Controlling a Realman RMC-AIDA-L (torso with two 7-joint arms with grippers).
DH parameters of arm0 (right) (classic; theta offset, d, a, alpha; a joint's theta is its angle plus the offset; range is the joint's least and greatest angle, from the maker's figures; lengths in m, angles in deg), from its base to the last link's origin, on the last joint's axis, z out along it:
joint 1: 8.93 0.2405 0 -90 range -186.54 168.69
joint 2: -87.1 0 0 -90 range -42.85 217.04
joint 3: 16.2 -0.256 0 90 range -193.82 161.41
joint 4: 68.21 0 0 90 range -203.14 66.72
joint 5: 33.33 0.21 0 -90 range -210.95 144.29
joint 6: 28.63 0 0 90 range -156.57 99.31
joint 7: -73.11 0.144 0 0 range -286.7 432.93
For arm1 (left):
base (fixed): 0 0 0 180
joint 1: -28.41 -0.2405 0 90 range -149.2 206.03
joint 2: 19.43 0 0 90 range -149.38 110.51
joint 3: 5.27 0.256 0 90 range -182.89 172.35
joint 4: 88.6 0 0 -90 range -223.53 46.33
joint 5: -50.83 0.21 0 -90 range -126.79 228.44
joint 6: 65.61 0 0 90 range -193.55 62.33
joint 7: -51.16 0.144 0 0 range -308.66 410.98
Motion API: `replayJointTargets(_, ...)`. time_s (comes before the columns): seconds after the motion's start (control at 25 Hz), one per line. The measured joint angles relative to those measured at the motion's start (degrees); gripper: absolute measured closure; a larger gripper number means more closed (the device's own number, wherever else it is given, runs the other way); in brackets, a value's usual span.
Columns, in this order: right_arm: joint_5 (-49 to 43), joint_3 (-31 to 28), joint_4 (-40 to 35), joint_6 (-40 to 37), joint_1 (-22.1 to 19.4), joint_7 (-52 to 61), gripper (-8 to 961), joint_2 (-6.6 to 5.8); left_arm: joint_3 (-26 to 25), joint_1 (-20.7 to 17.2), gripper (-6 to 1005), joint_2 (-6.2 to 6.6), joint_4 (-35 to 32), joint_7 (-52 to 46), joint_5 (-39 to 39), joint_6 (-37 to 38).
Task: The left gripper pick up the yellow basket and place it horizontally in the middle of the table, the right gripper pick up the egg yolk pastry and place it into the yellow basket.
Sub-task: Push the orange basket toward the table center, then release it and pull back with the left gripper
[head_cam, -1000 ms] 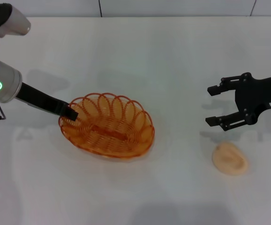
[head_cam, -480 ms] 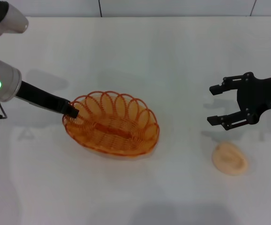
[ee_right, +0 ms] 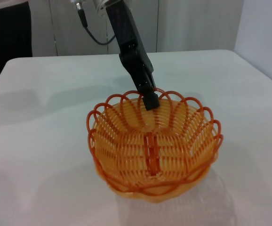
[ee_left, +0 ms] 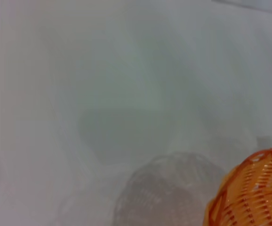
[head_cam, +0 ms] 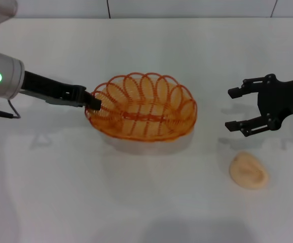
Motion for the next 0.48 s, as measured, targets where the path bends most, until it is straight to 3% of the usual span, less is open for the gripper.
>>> replayJointTargets(0.24,0.1,0.0,-0.6,0.3,0.2,-0.1,147,0.11,1.6,1.2,914,-0.39,1.5,-7.8,0.9,-0.3)
replayJointTargets(0.48,0.1,0.1,-1.5,0.3,-0.3,-0.2,147,0.10,6.3,5.1,922,-0.66,6.0,-13.9,3.1,-1.9)
